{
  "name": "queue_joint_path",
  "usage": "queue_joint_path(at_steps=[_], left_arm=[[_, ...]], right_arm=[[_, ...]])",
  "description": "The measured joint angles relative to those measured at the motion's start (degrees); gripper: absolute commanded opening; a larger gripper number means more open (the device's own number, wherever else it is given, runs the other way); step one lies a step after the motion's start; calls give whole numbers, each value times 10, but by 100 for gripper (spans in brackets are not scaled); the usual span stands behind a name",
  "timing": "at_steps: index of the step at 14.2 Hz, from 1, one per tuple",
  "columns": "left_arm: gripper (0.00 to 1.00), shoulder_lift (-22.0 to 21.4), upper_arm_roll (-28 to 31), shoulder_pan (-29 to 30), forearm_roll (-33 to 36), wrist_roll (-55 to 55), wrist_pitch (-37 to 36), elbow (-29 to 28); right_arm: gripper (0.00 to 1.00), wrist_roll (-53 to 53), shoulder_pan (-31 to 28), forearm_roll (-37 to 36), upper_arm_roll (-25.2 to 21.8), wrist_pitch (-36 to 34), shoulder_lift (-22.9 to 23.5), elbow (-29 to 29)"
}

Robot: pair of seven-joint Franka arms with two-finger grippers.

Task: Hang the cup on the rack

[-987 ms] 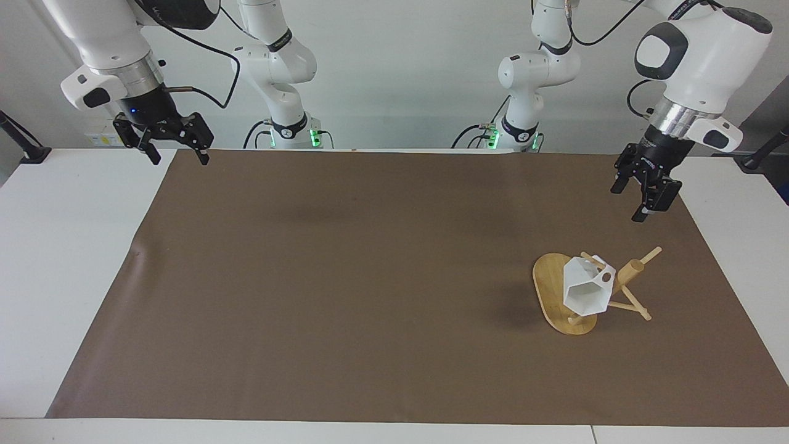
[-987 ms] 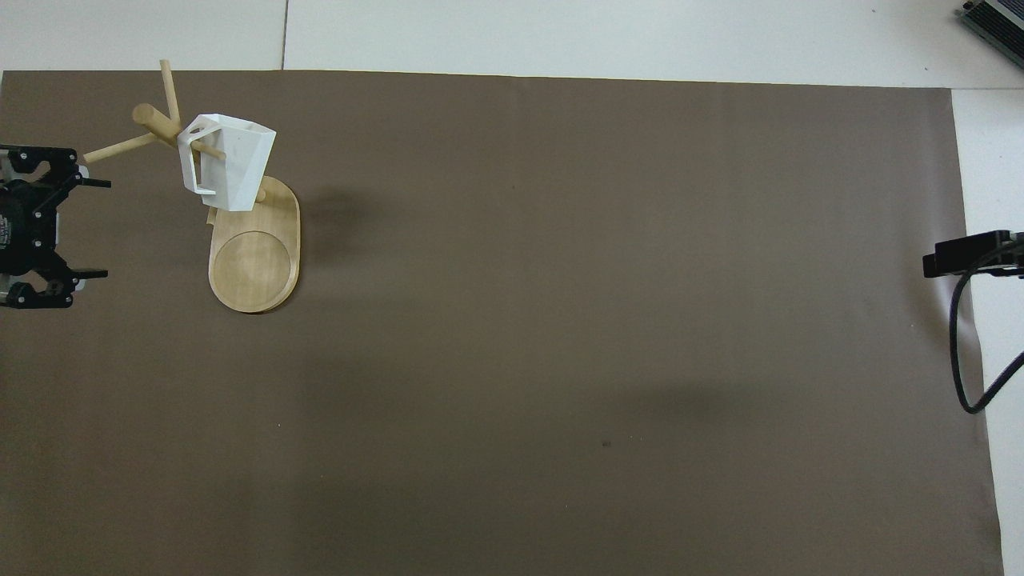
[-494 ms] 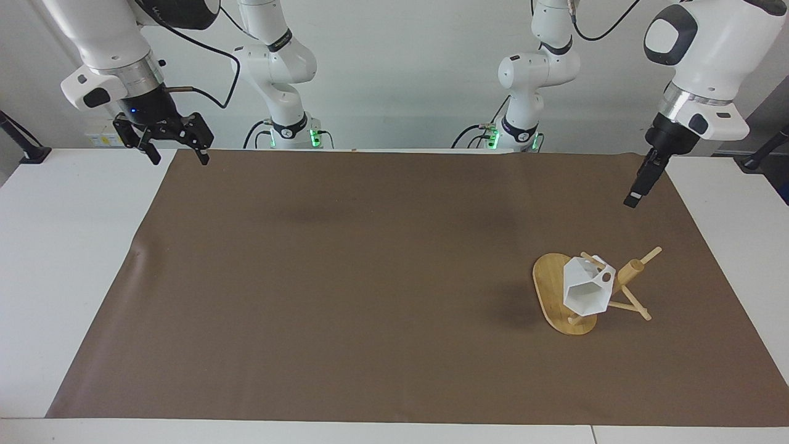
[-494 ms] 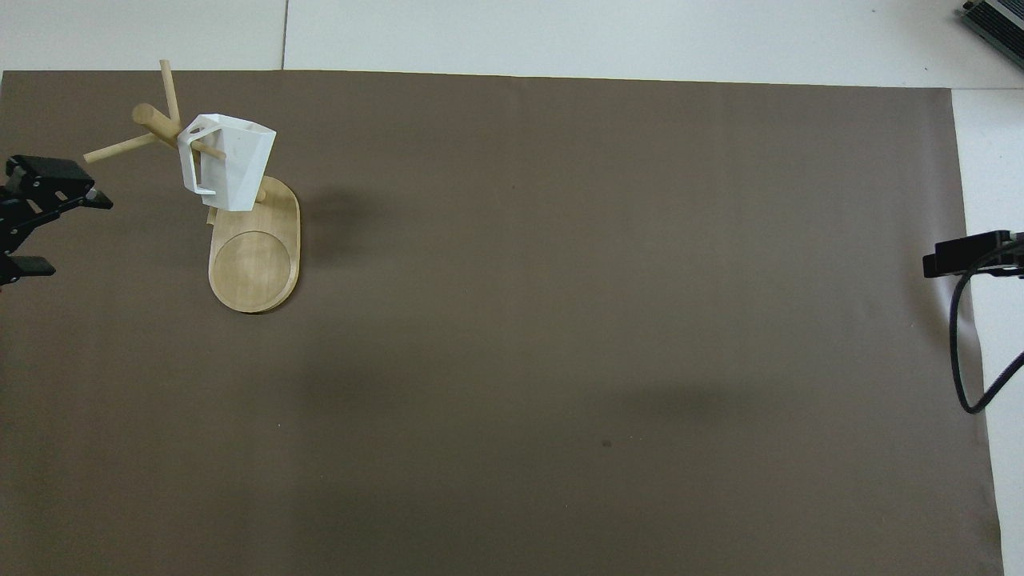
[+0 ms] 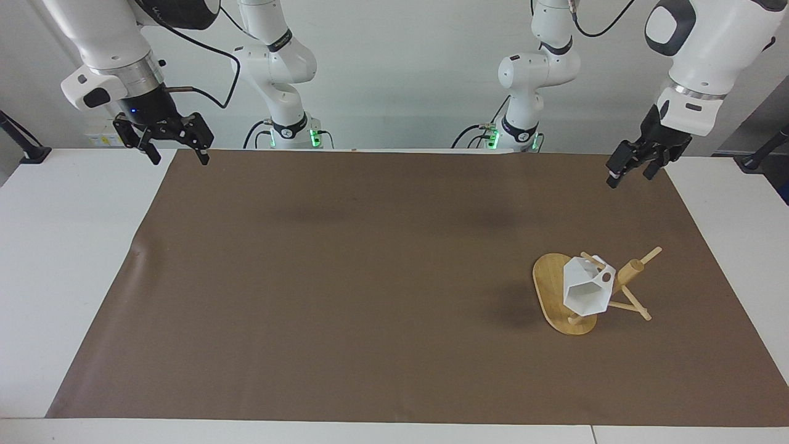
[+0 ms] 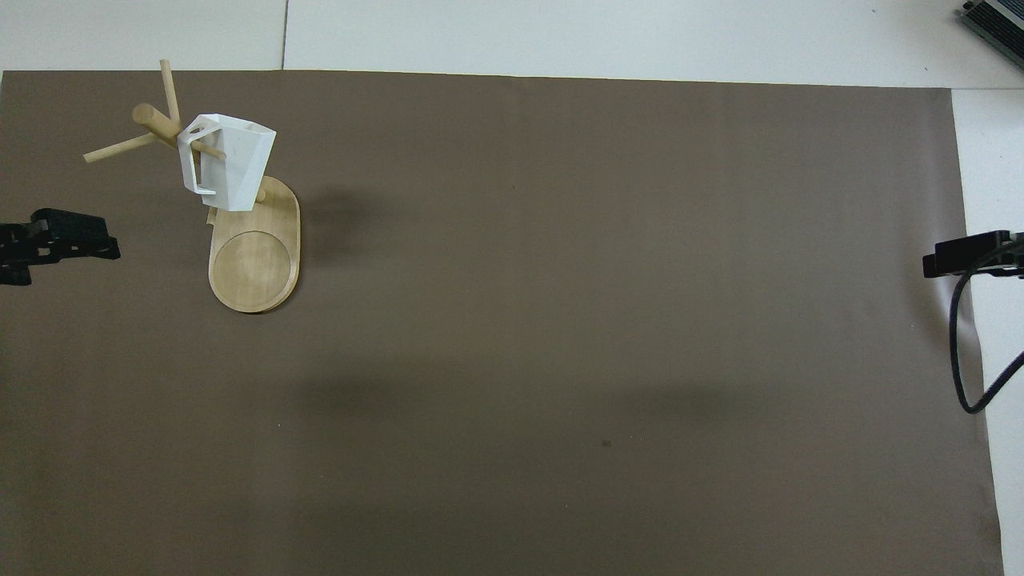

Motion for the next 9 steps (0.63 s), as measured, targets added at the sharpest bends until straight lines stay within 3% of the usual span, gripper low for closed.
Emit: queue_joint_path(at_steps=[4,9], left_arm=[[100,0,45,-74,20,79,-68,39],[100,7,65,-102,24,101,-87,72]], right_arm=[[100,0,0,0,0,0,0,0],[100,0,0,0,0,0,0,0]])
